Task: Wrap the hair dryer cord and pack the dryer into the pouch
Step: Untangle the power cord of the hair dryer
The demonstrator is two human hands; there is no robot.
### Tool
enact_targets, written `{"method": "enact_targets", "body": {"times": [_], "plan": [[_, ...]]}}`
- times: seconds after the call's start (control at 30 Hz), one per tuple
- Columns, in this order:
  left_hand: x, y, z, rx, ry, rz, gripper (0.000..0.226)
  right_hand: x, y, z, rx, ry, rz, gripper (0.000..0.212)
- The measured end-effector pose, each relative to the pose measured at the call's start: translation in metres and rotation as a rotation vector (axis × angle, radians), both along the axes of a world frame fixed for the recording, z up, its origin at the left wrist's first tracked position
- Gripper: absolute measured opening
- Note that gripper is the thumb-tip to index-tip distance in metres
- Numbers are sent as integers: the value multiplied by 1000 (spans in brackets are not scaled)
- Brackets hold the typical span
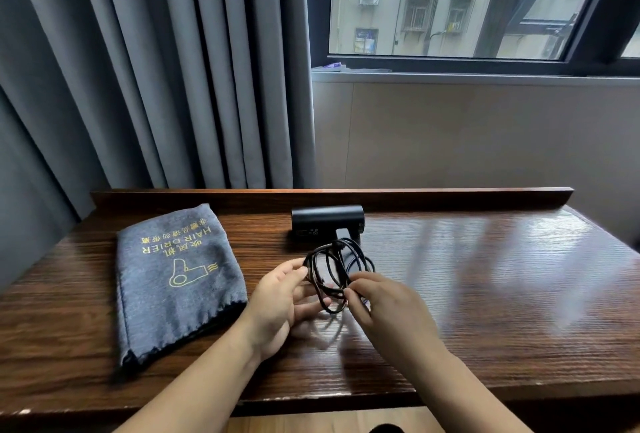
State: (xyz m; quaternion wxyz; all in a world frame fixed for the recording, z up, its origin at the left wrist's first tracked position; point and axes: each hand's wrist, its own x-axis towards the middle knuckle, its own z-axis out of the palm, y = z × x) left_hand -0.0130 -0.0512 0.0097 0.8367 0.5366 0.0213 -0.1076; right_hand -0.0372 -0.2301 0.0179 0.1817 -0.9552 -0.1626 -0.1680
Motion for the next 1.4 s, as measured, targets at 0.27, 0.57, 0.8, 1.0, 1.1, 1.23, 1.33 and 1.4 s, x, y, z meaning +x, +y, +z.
{"method": "enact_targets", "body": {"times": [0.27,0.57,0.8,1.0,1.1,1.23,1.33,1.4], "plan": [[-2,-6,-4,92,-88,19,26,0,6,-1,285,225,12,25],[5,-4,-11,280,-132,168,25,5,0,-12,-64,42,-101,22],[16,13,-11,518,-187,325,39,15,-17,-23,69,5,-92,24],[19,23,-12,561,-179,379,53,19,-26,-23,643,186,-189,20],[23,30,-13,531,-134,367,54,23,-31,-22,1132,375,-181,17],[25,37,-15,671,-174,343,54,23,-30,-20,1228,431,-133,13],[26,38,-18,853,-263,331,53,20,-30,-21,1118,465,-47,14],[23,36,-17,891,-282,299,50,20,-32,-25,1025,476,4,20]]}}
